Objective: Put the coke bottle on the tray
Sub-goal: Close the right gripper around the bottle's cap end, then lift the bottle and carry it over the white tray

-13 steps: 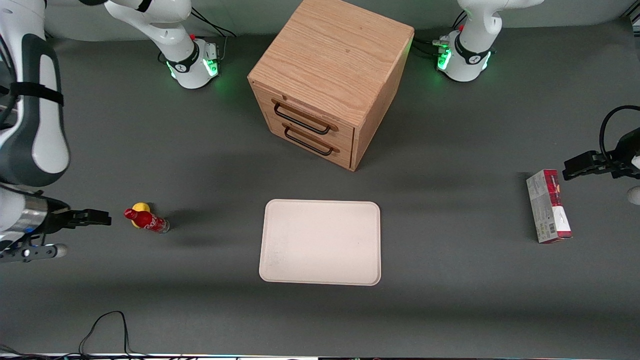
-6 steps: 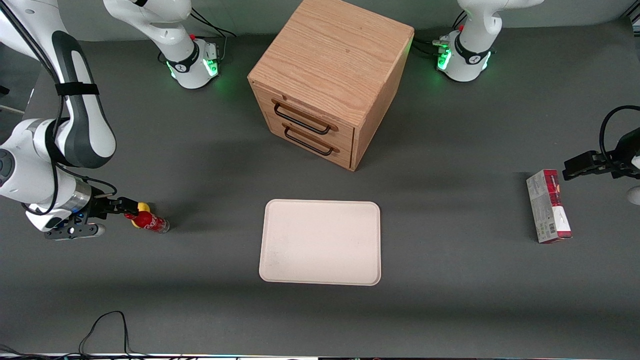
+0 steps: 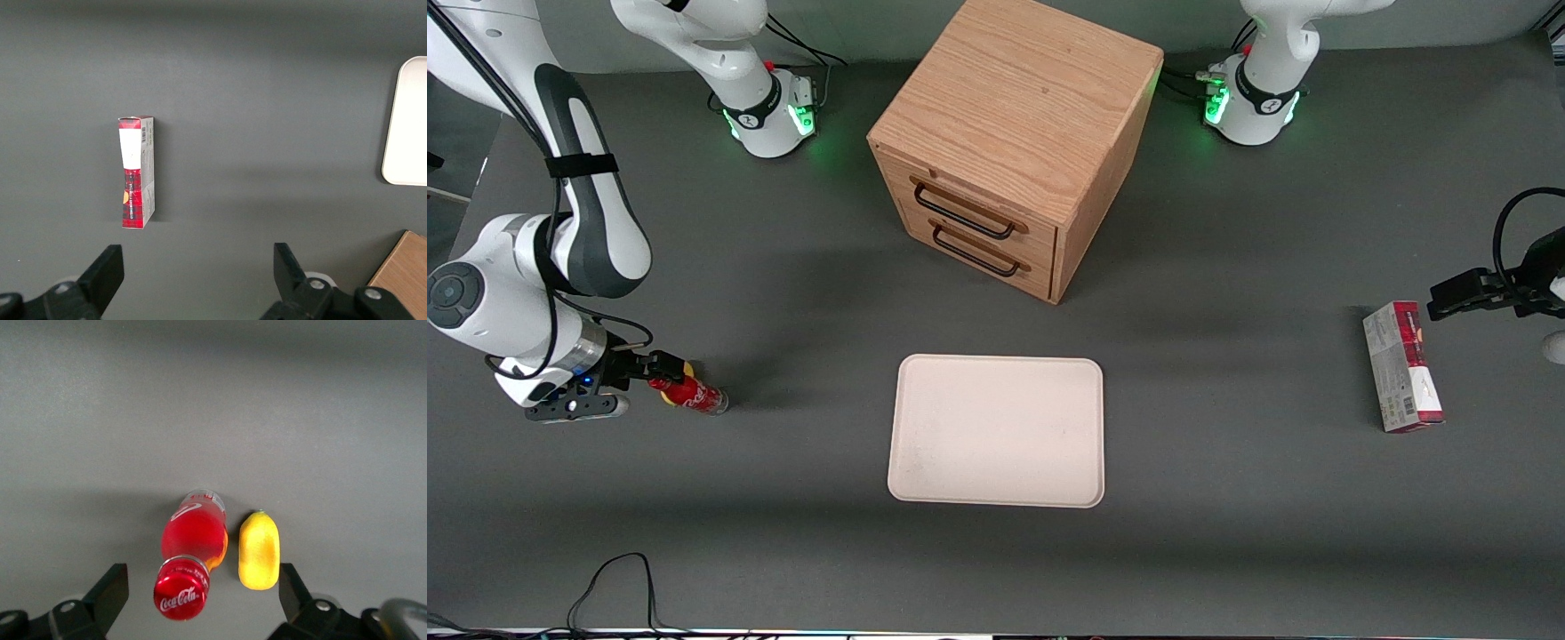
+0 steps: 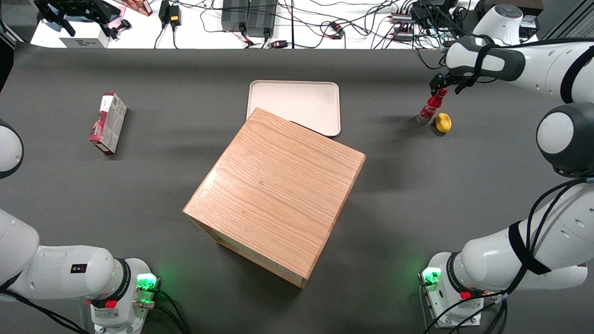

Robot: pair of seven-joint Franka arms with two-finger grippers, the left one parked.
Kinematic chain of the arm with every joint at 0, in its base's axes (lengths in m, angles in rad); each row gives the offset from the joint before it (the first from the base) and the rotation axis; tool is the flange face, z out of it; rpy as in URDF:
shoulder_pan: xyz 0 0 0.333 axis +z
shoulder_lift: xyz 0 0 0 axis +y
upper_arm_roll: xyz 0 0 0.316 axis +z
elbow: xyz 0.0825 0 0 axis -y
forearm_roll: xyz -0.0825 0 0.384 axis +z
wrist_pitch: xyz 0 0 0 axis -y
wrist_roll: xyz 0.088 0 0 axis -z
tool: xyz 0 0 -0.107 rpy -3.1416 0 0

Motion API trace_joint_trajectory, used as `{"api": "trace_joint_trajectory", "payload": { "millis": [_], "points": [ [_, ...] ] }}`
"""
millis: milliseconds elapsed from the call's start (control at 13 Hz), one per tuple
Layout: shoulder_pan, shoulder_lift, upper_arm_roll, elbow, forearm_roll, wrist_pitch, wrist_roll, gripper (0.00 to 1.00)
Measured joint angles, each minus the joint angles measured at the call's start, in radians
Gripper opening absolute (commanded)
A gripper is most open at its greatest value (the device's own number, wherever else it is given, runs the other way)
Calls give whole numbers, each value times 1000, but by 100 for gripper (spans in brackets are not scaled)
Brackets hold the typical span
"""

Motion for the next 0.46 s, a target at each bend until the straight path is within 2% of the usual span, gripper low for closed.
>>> {"api": "trace_joint_trajectory", "payload": {
  "millis": [77,154,231,308,462],
  "points": [
    [1,0,1,-4,0,1,0,79],
    [6,0,1,-5,0,1,0,39],
    [11,0,1,-5,0,2,0,5],
    [14,0,1,-5,0,2,0,0],
    [15,0,1,-6,0,2,0,0]
  ]
}}
